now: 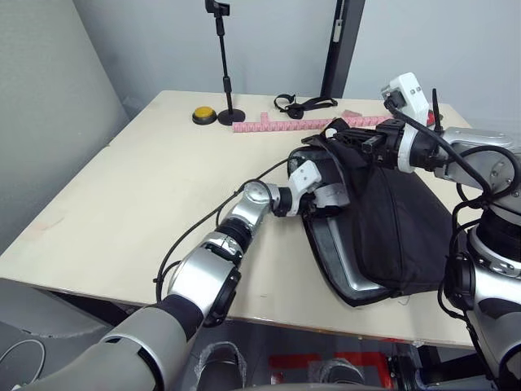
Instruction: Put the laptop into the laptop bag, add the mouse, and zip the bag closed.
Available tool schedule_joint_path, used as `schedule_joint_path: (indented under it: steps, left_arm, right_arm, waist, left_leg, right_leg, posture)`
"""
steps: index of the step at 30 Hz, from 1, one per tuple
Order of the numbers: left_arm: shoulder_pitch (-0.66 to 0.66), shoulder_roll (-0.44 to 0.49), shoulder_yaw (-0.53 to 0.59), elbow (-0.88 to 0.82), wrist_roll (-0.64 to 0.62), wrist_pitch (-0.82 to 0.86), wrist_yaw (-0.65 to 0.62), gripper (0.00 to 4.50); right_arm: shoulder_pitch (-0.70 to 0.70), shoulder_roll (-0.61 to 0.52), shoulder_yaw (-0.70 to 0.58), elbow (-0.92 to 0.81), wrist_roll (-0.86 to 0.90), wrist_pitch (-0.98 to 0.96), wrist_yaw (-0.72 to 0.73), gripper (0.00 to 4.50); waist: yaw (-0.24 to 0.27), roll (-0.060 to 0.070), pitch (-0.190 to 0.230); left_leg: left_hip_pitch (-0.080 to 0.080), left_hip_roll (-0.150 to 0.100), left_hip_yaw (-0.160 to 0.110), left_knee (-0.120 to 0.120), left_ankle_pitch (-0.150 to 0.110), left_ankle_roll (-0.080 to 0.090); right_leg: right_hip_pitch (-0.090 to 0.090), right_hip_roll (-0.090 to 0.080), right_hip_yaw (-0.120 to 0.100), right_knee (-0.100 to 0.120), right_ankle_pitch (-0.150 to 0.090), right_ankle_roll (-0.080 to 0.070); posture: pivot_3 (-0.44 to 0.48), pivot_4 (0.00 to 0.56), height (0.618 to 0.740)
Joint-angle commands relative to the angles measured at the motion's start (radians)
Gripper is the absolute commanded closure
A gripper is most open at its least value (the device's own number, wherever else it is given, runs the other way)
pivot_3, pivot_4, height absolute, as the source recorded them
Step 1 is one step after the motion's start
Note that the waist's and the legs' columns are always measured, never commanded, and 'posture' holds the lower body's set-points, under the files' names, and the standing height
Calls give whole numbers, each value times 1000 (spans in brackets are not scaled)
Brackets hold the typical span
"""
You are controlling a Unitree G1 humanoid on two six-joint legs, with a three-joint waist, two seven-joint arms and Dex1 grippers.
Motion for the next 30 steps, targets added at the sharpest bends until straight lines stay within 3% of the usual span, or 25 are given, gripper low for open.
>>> schedule_joint_path:
  steps: [1, 22, 24, 26, 30]
  left_arm:
    - [-37, -31, 42, 43, -5, -45, 33, 1622]
    - [-65, -117, 67, 98, 37, -43, 119, 1622]
    - [-62, -126, 84, 96, 19, -31, 116, 580]
    - [-62, -132, 96, 90, 7, -36, 113, 23]
    - [-63, -134, 116, 69, -16, -49, 53, 23]
  right_arm:
    - [-29, -4, -43, -43, 29, 5, -21, 4444]
    - [-25, 4, -51, -42, 148, 5, -119, 4444]
    - [-26, 8, -52, -40, 153, 5, -126, 4500]
    - [-24, 11, -51, -41, 157, 5, -131, 4500]
    - [-15, 18, -46, -42, 157, 5, -138, 4500]
  waist:
    - [-3, 0, 0]
    - [-1, 0, 0]
    - [-1, 0, 0]
    - [-1, 0, 0]
    - [-1, 0, 0]
  left_leg:
    - [0, 0, 0, 0, 0, 0]
    - [0, 0, 0, 0, 0, 0]
    - [0, 0, 0, 0, 0, 0]
    - [0, 0, 0, 0, 0, 0]
    - [0, 0, 0, 0, 0, 0]
  right_leg:
    - [0, 0, 0, 0, 0, 0]
    - [0, 0, 0, -1, 0, 0]
    - [0, 0, 0, -1, 0, 1]
    - [0, 0, 0, -1, 0, 1]
    - [0, 0, 0, -1, 0, 1]
  posture:
    - [0, 150, 739]
    - [0, 150, 739]
    - [0, 150, 739]
    - [0, 150, 739]
    - [0, 150, 739]
